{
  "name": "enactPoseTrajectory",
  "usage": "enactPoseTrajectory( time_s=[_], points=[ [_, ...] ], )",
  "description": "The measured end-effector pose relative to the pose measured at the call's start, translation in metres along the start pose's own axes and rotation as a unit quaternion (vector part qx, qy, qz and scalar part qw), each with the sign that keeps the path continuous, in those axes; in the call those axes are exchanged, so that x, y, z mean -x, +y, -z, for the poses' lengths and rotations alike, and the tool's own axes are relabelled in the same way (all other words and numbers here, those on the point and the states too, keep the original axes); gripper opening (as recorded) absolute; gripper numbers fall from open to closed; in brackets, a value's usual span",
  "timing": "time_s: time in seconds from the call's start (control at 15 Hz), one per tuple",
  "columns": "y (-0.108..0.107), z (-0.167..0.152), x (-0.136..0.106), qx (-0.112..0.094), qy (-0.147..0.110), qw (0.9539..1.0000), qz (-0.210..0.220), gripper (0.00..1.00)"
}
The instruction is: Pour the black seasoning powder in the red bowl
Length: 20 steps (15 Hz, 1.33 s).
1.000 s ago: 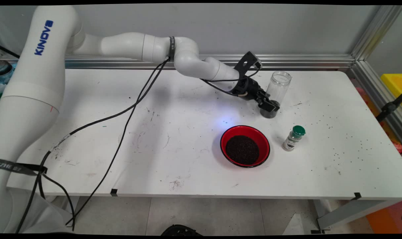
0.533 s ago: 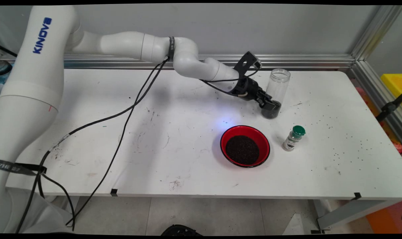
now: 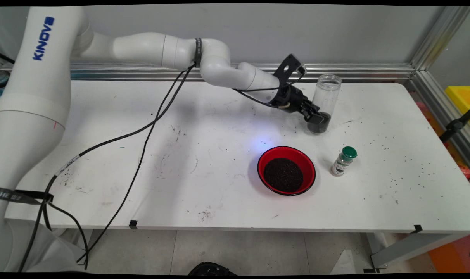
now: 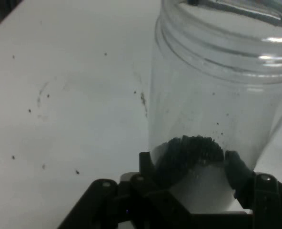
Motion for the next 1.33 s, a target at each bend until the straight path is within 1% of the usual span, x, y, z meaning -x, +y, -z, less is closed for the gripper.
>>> enactPoseTrajectory(
  time_s=[0.47, 0.8, 1.0, 1.13, 1.2, 1.33],
  points=[
    [0.002, 0.025, -0.027, -0.004, 0.016, 0.9991, -0.039, 0.0],
    [0.007, 0.049, -0.049, -0.003, 0.019, 0.9962, -0.084, 0.0],
    [0.01, 0.063, -0.06, 0.001, 0.015, 0.9921, -0.124, 0.0],
    [0.013, 0.073, -0.065, 0.005, 0.011, 0.9874, -0.158, 0.0],
    [0.013, 0.076, -0.067, 0.006, 0.009, 0.9858, -0.167, 0.0],
    [0.015, 0.084, -0.072, 0.007, 0.006, 0.9802, -0.198, 0.0]
  ],
)
